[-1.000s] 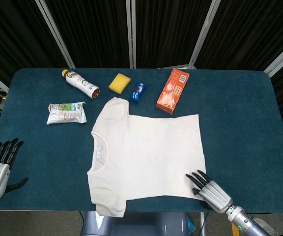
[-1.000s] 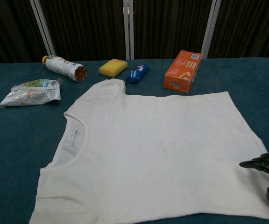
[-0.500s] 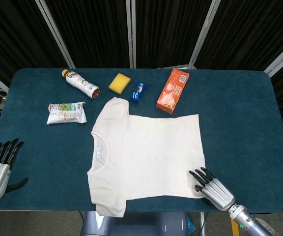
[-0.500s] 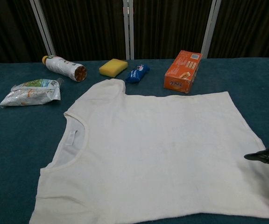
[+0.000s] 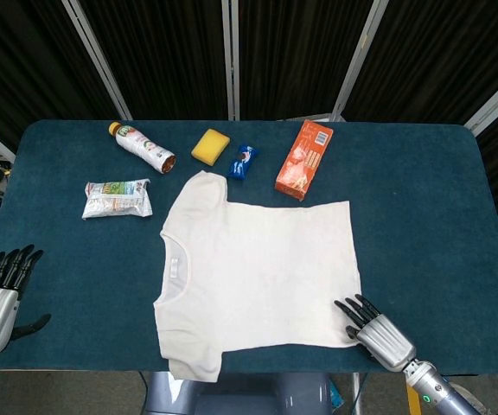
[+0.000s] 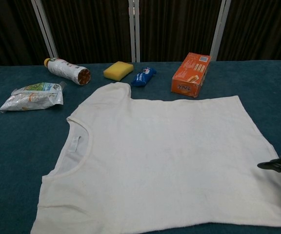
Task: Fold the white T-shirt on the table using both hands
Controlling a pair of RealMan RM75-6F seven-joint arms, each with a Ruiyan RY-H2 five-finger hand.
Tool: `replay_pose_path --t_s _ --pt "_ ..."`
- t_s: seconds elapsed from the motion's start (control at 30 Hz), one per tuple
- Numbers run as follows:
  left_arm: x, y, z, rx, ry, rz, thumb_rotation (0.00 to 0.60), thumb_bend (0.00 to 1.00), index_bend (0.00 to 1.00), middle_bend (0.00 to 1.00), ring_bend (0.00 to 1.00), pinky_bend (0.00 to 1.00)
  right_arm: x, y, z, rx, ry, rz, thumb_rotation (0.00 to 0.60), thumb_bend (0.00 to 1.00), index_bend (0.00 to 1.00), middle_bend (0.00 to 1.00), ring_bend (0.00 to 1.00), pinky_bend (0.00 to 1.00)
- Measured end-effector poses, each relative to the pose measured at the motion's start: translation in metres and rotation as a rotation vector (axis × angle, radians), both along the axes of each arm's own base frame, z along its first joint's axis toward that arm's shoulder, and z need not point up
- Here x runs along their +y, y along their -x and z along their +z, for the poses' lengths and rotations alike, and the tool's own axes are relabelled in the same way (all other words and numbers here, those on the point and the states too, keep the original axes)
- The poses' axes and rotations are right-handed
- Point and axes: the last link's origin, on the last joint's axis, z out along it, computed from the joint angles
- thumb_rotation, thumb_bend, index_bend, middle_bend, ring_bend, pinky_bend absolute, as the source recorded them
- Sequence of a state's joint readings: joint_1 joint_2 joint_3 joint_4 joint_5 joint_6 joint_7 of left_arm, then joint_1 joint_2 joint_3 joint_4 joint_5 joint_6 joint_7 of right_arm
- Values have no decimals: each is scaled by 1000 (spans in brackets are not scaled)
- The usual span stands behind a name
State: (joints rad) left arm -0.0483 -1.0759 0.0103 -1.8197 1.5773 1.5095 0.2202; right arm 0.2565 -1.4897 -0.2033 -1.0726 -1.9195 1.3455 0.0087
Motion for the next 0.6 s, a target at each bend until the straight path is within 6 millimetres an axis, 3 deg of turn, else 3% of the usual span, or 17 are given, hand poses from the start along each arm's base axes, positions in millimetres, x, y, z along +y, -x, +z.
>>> replay_pose_path --t_s 0.37,0.6 --pt "-1 -2 -3 -8 19 -11 600 40 19 0 0 0 1 -1 -1 2 -6 -1 600 370 669 10 0 0" --pt "-5 -9 -14 -49 96 -69 600 127 312 0 0 0 1 -2 0 -14 -5 3 600 379 676 15 0 0"
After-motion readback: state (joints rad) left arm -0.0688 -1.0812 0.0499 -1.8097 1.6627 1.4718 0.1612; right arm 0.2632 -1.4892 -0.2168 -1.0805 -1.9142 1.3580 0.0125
